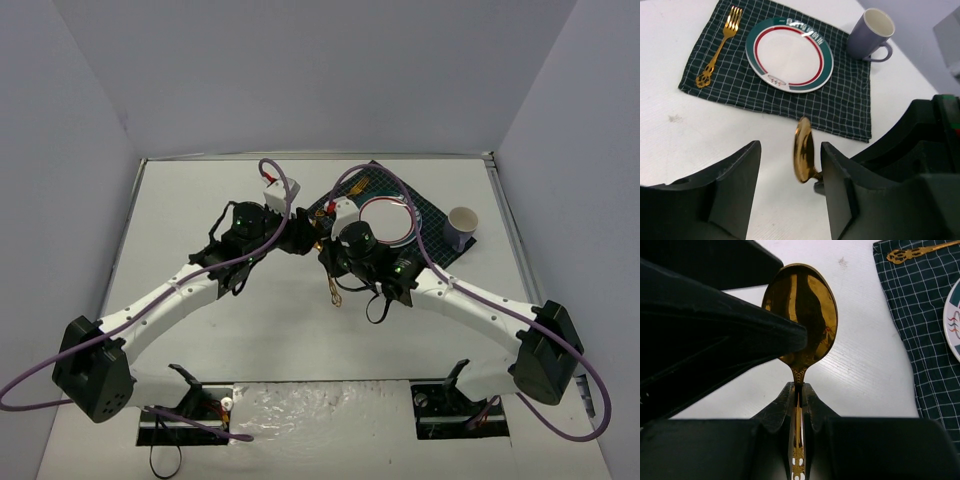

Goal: Set the dinner table for one person

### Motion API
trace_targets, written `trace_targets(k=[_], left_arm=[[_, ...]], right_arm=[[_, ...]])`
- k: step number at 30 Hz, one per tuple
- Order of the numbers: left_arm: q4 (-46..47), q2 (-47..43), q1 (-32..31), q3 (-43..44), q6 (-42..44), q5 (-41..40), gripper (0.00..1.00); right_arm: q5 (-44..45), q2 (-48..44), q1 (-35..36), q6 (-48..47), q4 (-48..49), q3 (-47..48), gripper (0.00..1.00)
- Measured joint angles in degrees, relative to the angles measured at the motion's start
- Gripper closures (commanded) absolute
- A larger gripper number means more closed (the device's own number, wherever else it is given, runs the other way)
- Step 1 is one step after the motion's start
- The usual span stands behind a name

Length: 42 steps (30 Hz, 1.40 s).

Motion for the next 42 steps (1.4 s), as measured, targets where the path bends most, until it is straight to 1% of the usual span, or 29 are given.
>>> trace_targets(k=[1,3,5,7,9,12,16,18,21,23,27,31,35,42], left_arm=[[-0.60,0.00,0.00,0.07,0.01,-0.44,0.33],[-2.73,-0.29,0.00,0.30,0.38,-2.86,0.21],[-6.03,-0.97,0.05,0.92,0.77,-5.83,0.11],[-10.55,-2.19,0.17,2.32,1.26,-10.00,0.07],[-15.23,-4.03,0.48,4.37,1.79,-15.07,0.06],[-24.17,-8.17,1.54,8.85,2.76,-23.64,0.05],[-31.29,-13.51,3.07,13.18,4.24,-30.80,0.05],[-34.04,-16.72,4.16,13.74,5.26,-33.58,0.04],[-36.89,-20.35,5.60,11.46,6.31,-36.00,0.04],[-38.11,-22.13,7.10,9.22,6.77,-36.68,0.04],[-40.06,-23.46,11.46,4.02,6.88,-35.49,0.04],[-41.28,-21.98,15.46,1.56,6.88,-31.82,0.04],[-42.10,-22.17,17.16,0.85,6.88,-29.78,0.04],[-42.08,-22.93,17.92,0.84,6.88,-27.84,0.04]], right_arm=[[0.33,-0.27,0.00,0.08,0.01,-0.43,1.00],[0.95,-0.72,-0.17,0.34,-0.09,-1.36,1.00],[1.45,-1.01,-0.69,0.90,-0.30,-2.29,1.00],[1.73,-1.11,-2.01,1.84,-0.86,-3.15,1.00],[1.87,-1.12,-4.43,3.10,-1.73,-3.90,1.00],[2.14,-1.12,-10.58,5.99,-4.07,-4.39,1.00],[3.23,-0.95,-17.59,9.45,-7.14,-4.43,1.00],[3.56,-0.30,-20.38,11.24,-8.75,-4.28,1.00],[3.52,3.31,-24.32,14.08,-10.59,-3.36,1.00],[3.66,5.63,-27.20,15.94,-11.69,-3.15,1.00],[3.93,9.28,-31.93,19.37,-13.35,-3.05,1.00],[5.88,11.47,-34.54,22.42,-14.39,-2.17,1.00],[7.42,12.85,-36.21,24.66,-14.50,-1.49,1.00],[10.38,15.74,-39.03,28.41,-14.58,-0.34,1.00]])
